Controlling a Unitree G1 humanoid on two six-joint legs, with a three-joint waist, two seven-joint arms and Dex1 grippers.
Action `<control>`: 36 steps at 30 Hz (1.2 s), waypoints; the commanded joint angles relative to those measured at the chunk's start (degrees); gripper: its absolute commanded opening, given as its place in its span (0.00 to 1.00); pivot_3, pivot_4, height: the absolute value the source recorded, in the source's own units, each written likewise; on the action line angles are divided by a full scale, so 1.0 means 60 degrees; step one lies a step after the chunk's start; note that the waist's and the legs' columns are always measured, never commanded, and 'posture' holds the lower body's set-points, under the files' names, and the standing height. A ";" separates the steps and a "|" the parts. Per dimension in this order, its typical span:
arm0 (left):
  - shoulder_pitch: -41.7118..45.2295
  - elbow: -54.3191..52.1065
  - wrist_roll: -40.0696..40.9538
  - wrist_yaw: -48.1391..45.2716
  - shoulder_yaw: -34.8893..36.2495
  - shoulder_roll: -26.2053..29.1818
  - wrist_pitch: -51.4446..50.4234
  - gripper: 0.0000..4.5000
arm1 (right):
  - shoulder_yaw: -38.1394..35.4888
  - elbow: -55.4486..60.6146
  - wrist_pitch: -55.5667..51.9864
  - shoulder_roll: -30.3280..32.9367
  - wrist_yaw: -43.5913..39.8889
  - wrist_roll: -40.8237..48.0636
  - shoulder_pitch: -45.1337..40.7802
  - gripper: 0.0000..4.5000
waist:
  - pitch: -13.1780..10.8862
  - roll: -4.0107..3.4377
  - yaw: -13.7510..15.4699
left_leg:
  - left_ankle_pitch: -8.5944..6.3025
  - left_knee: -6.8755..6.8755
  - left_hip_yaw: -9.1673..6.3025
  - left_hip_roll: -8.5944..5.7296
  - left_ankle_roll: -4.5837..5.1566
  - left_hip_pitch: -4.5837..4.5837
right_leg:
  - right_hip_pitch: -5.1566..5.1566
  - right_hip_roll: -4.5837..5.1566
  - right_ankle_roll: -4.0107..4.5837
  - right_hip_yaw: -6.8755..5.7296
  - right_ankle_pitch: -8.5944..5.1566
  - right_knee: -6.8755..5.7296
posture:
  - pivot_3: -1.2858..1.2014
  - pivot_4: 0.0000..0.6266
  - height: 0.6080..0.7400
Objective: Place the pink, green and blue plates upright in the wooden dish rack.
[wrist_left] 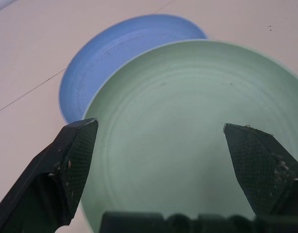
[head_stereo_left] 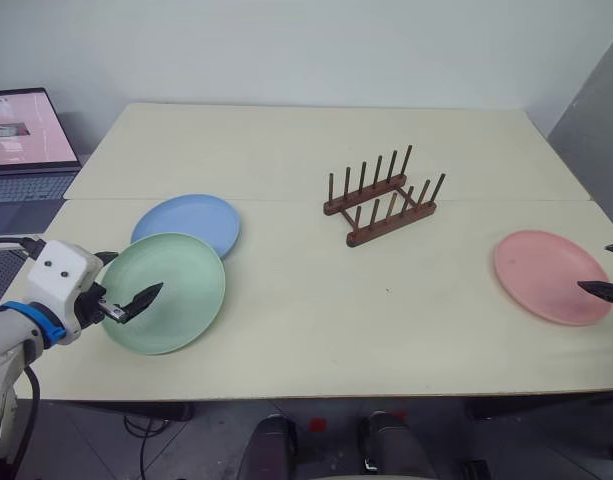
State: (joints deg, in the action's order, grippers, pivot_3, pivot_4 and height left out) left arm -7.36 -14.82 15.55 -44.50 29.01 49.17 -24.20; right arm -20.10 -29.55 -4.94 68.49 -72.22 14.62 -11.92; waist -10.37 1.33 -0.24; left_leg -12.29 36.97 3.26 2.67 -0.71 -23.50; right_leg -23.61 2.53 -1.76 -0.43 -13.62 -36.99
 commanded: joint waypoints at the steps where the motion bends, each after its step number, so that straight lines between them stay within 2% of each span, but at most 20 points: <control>1: -0.0142 -0.0053 0.0128 -0.0084 0.0464 0.0031 0.0202 1.00 | -0.0024 0.0069 0.0152 0.0115 -0.0073 0.0039 -0.0258 0.99 | 0.0000 0.0000 -0.0004 | 0.0000 0.0000 0.0000 0.0000 0.0000 0.0000 | 0.0000 0.0000 0.0000 0.0000 0.0000 0.0000 | 0.52 0.24 1.00; 15: -0.0251 0.0214 0.0512 -0.0042 0.1033 -0.0018 0.0270 1.00 | 0.0281 0.0017 0.0110 -0.0223 0.0041 0.0077 -0.0847 0.99 | 0.0000 -0.0001 -0.0003 | 0.0000 -0.0002 0.0006 0.0002 0.0000 0.0000 | -0.0007 0.0000 0.0000 0.0004 0.0000 -0.0002 | 0.52 0.24 1.00; 23: -0.0186 -0.0205 0.0703 -0.0194 0.0667 0.0023 0.0197 1.00 | 0.0201 0.0337 0.0073 -0.0335 0.0085 0.0160 -0.0741 0.99 | 0.0001 -0.0001 -0.0001 | 0.0000 -0.0001 0.0007 0.0003 -0.0001 0.0000 | -0.0007 0.0000 0.0001 0.0005 0.0000 -0.0003 | 0.52 0.24 1.00; 27: 0.0360 -0.0889 0.1056 -0.0060 0.0016 -0.0138 -0.0303 1.00 | 0.0073 0.0655 0.0225 -0.0444 0.0172 0.0184 -0.0524 0.99 | 0.0001 -0.0001 0.0029 | 0.0000 0.0000 0.0005 0.0002 -0.0001 -0.0001 | -0.0003 0.0000 0.0000 0.0003 0.0001 -0.0004 | 0.52 0.24 1.00; 31: 0.1559 -0.1873 0.1286 0.0547 -0.1863 -0.0898 -0.1155 1.00 | -0.0438 0.2225 -0.0326 -0.0636 0.0290 0.0602 0.0405 0.99 | 0.0004 -0.0007 0.0105 | 0.0000 0.0001 0.0003 -0.0006 0.0000 -0.0001 | 0.0009 0.0000 -0.0004 0.0003 0.0003 -0.0001 | 0.52 0.24 1.00; 36: 0.3309 -0.1824 0.0904 0.1245 -0.4310 -0.2254 -0.1794 1.00 | -0.1356 0.5214 -0.1876 -0.0872 0.0440 0.1551 0.1907 0.99 | 0.0004 0.0000 0.0142 | 0.0001 0.0012 -0.0007 -0.0013 0.0001 -0.0004 | 0.0021 -0.0032 -0.0064 0.0015 0.0038 -0.0005 | 0.52 0.24 1.00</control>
State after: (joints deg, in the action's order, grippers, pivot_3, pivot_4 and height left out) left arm 10.42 -24.80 21.94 -38.46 6.25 36.81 -34.34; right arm -24.15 -4.47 -13.16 63.04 -69.91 21.03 -1.88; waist -10.34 1.34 0.61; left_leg -12.28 37.05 3.20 2.59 -0.71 -23.52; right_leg -23.48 2.25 -2.18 -0.31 -13.37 -37.01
